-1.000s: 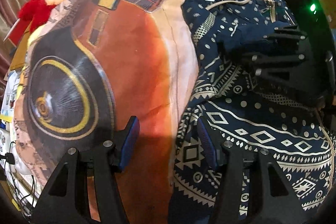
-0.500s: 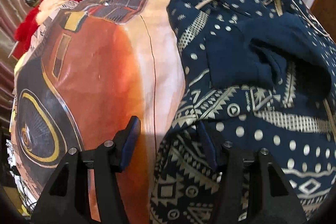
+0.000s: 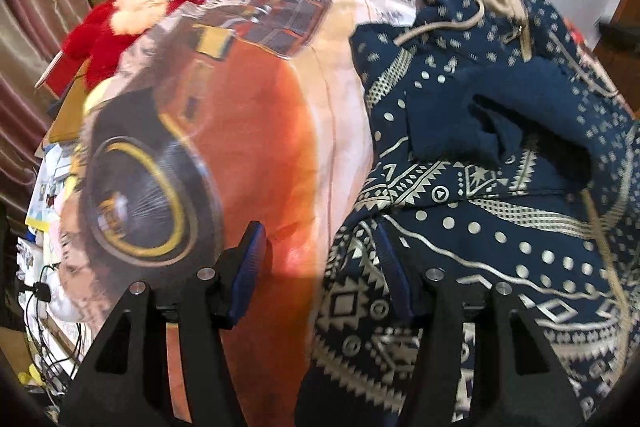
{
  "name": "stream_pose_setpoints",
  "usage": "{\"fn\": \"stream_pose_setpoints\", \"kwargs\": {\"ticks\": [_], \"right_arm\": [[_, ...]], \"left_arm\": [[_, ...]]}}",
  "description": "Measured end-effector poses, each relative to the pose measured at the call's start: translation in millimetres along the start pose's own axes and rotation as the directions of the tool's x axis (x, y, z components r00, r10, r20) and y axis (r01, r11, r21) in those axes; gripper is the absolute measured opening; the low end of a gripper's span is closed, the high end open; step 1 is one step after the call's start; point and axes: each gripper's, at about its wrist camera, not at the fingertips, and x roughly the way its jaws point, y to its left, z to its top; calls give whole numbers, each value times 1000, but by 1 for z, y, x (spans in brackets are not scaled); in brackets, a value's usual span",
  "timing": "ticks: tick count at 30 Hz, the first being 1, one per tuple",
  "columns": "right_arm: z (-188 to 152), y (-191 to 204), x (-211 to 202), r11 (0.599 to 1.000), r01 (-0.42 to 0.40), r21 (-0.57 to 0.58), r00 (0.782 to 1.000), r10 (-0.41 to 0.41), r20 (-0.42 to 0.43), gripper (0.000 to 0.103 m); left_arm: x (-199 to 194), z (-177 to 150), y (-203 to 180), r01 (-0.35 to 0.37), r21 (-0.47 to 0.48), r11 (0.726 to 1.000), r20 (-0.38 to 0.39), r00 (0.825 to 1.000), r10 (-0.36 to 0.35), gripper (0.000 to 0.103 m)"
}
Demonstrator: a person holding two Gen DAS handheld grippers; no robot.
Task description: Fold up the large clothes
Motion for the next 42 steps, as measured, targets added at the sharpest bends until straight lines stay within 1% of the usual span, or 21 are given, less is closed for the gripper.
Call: {"fn": "stream_pose_setpoints", "kwargs": {"ticks": [1, 4, 6, 7, 8, 10, 11, 13, 15, 17, 20, 24, 25, 26, 27, 29, 30, 32, 35, 37, 42], "right_arm": [[1, 8, 9, 1000, -29, 0, 999, 29, -21, 13], [1, 31, 35, 997, -64, -31, 996, 61, -67, 15], [0, 46, 51, 995, -76, -63, 992, 69, -103, 20], [-1, 53, 59, 993, -82, -80, 990, 72, -122, 31], [-2, 63, 69, 990, -91, -105, 987, 75, -144, 49], [-5, 77, 79, 984, -98, -150, 987, 76, -142, 65], [-7, 85, 85, 977, -98, -187, 987, 72, -142, 65], [-10, 99, 100, 965, -87, -247, 983, 43, -178, 65], [-13, 109, 117, 956, -73, -284, 976, 10, -215, 65], [-17, 113, 133, 948, -81, -307, 967, 0, -254, 65], [-23, 114, 155, 940, -78, -331, 950, -30, -309, 63], [-21, 109, 164, 942, -100, -319, 948, -7, -320, 60], [-20, 106, 165, 945, -93, -313, 948, -13, -319, 55], [-19, 105, 165, 946, -82, -314, 949, -22, -315, 45], [-19, 105, 165, 945, -71, -321, 951, -33, -307, 41], [-19, 105, 165, 939, -44, -340, 955, -59, -289, 27], [-19, 104, 164, 939, -33, -342, 958, -68, -279, 24], [-20, 102, 160, 940, -11, -341, 962, -83, -261, 12], [-18, 94, 149, 956, -15, -293, 971, -56, -232, 8], [-13, 87, 137, 967, -12, -253, 980, -39, -194, 8], [3, 59, 86, 988, 3, -153, 997, -14, -71, 8]], "left_arm": [[-5, -1, 2, 4, -6, 1000, 6, 1000, -4, 56], [-14, -3, 13, 15, -24, 1000, 24, 1000, -14, 56], [-17, -6, 18, 24, -34, 999, 31, 999, -23, 56], [-17, -6, 21, 34, -41, 999, 33, 999, -33, 56], [-17, -8, 23, 45, -48, 998, 34, 998, -43, 56], [-17, -13, 25, 66, -59, 996, 31, 997, -64, 56], [-16, -15, 26, 75, -61, 995, 28, 997, -74, 56], [-13, -19, 27, 87, -61, 994, 20, 996, -85, 56], [-8, -22, 26, 89, -48, 995, 12, 996, -89, 56], [-2, -24, 26, 86, -35, 996, 2, 996, -86, 56], [7, -26, 25, 86, -28, 996, -15, 996, -87, 56], [16, -26, 22, 102, -31, 994, -30, 994, -103, 56], [17, -25, 21, 104, -32, 994, -31, 994, -105, 56], [18, -24, 20, 105, -32, 994, -31, 994, -106, 56], [18, -23, 19, 109, -30, 994, -28, 994, -110, 56], [19, -19, 16, 113, -25, 993, -27, 993, -114, 56], [20, -17, 14, 118, -22, 993, -27, 993, -119, 56], [24, -14, 9, 137, -15, 990, -39, 990, -137, 56], [36, -11, 1, 152, -1, 988, -71, 986, -152, 56], [44, -9, -4, 125, 12, 992, -77, 989, -124, 56], [48, -2, -14, 77, 31, 997, -56, 996, -75, 56]]}}
